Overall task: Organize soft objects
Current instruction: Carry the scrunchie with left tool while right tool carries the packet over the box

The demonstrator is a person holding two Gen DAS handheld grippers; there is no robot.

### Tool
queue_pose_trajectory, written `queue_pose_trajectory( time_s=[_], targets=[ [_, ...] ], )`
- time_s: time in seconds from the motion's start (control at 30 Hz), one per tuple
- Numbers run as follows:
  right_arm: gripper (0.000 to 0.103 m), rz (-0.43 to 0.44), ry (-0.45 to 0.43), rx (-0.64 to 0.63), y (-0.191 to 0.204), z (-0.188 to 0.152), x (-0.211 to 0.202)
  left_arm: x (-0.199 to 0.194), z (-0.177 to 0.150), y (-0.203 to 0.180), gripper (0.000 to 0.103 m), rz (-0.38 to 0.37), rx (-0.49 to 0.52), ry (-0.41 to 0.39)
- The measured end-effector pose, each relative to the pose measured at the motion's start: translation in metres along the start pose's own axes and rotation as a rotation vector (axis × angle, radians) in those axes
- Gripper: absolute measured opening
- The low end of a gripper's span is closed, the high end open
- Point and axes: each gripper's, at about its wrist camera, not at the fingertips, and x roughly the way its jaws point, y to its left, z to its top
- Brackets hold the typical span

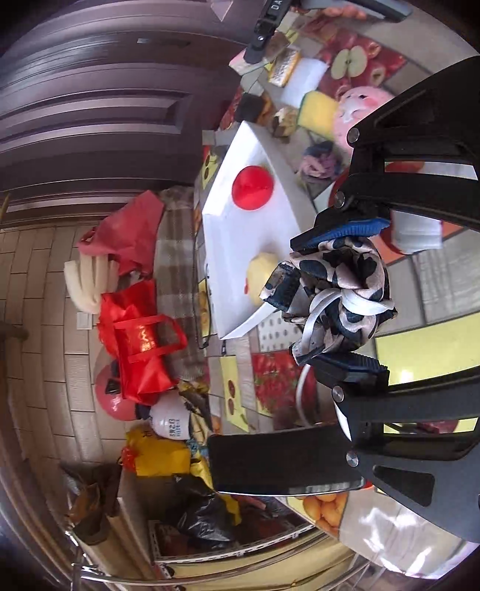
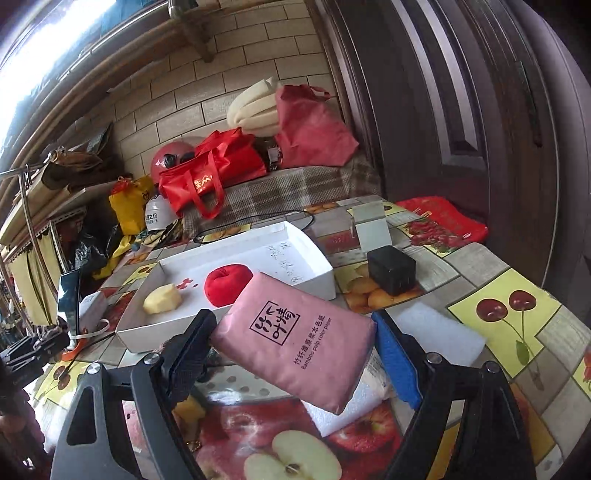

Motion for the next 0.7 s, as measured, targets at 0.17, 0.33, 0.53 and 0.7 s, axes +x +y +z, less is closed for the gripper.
queue_pose_trajectory(
  time_s=[0.17, 0.33, 0.53, 0.7],
  targets=[
    [0.085, 0.002, -0.002, -0.079, 0.020, 0.002, 0.015, 0.021, 0.012, 0.002, 0.050, 0.032, -0.032, -0.035],
    [0.085, -0.051, -0.040, -0.126, 0.025, 0.012, 0.037, 0.035, 0.020, 0.019, 0.050, 0.068, -0.082, -0.062],
    [0.085, -0.134, -0.068, -0.101, 0.022, 0.026, 0.066, 0.064, 0.031, 0.016, 0.050, 0.112, -0.088, -0.064],
    [0.085, -0.164, -0.071, -0.072, 0.028, 0.031, 0.084, 0.081, 0.039, -0.008, 0.050, 0.061, -0.033, -0.069]
  ],
)
